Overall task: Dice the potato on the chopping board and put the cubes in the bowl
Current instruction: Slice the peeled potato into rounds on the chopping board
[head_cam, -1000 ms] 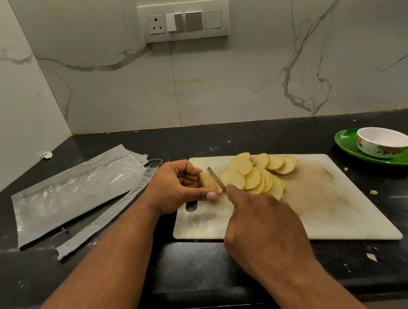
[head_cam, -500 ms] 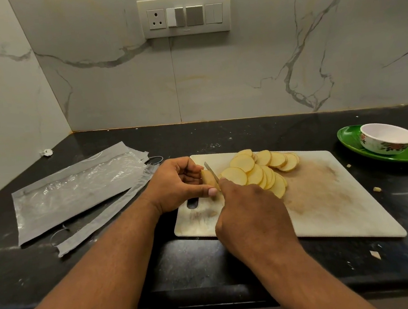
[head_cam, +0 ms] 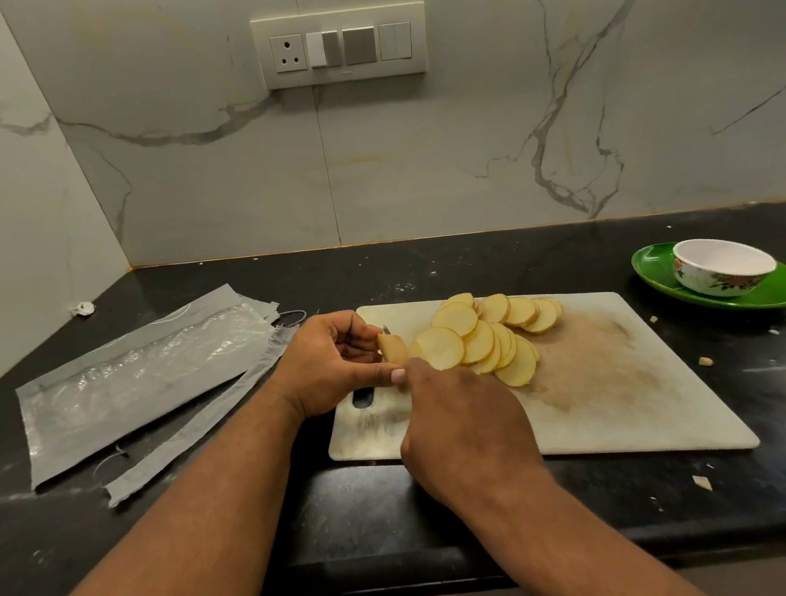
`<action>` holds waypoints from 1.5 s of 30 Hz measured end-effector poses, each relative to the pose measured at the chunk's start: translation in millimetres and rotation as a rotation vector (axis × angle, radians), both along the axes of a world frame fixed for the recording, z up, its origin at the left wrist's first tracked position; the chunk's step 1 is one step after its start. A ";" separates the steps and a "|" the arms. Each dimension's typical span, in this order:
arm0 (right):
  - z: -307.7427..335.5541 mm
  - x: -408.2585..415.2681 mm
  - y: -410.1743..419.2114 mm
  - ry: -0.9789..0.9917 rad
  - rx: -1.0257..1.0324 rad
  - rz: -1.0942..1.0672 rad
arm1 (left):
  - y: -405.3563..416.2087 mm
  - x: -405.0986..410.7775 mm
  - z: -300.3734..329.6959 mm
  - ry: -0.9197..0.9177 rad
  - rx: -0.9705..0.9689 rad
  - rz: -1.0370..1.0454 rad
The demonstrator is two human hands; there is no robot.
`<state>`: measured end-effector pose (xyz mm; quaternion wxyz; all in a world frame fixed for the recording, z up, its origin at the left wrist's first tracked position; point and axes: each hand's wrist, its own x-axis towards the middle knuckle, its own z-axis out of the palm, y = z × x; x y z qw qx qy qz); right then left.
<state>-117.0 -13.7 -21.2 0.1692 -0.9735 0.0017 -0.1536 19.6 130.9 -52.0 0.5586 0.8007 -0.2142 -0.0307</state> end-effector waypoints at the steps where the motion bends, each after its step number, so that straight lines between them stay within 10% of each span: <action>1: -1.4 -2.8 -2.5 0.010 0.003 0.005 | 0.3 0.6 -0.6 0.011 -0.005 0.005; 45: 4.8 -21.6 -1.3 -0.010 -0.022 -0.036 | 2.2 -2.6 3.5 0.030 0.023 0.052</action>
